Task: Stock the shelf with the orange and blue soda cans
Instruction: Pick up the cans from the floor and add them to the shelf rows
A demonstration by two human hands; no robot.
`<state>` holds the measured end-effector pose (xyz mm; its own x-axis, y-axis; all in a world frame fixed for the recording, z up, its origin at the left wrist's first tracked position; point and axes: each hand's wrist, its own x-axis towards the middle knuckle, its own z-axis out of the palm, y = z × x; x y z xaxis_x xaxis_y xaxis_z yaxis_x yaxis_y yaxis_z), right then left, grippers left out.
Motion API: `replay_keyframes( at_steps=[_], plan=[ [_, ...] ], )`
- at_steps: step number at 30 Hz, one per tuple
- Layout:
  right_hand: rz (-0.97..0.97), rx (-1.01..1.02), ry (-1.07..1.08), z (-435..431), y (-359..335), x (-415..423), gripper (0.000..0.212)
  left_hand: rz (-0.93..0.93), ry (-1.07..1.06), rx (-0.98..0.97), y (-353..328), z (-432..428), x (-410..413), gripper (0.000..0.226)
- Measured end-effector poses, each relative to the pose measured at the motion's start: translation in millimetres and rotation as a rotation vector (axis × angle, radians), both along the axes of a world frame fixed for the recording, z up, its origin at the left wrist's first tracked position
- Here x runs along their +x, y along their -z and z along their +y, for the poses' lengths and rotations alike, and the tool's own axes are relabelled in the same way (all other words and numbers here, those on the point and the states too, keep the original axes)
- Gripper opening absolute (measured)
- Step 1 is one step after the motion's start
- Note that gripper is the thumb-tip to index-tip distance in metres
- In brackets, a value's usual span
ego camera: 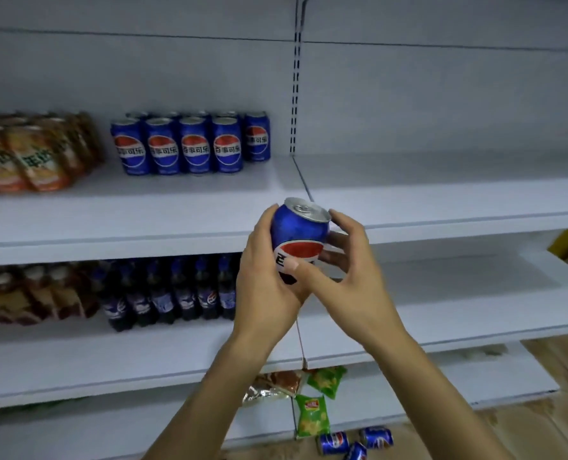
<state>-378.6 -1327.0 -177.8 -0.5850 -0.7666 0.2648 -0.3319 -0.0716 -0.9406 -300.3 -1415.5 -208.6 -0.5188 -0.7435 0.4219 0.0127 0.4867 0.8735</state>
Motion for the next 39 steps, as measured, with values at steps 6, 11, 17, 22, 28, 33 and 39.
replay_keyframes(
  at_steps=[6,11,17,22,28,33,39],
  plan=[
    [0.086,-0.082,0.090,-77,-27,9,0.088,0.073,-0.116,-0.117,-26,-48,-6,0.076],
    [0.045,-0.013,0.070,-137,-51,-22,0.075,-0.333,-0.076,-0.371,-50,-121,-10,0.097],
    [0.065,0.157,0.117,-218,-58,-86,0.065,-0.995,-0.025,-0.869,-57,-194,8,0.082],
    [0.046,0.252,0.150,-289,-49,-126,0.061,-1.188,0.078,-0.823,-48,-207,7,0.075],
    [0.019,0.202,0.125,-332,-37,-141,0.066,-1.214,0.131,-0.741,-49,-209,-2,0.061],
    [0.057,0.115,0.177,-329,-3,-133,0.090,-1.213,0.147,-0.675,-49,-210,-4,0.062],
    [0.145,0.184,0.267,-338,4,-133,0.075,-1.214,0.161,-0.648,-50,-211,-8,0.062]
  ],
)
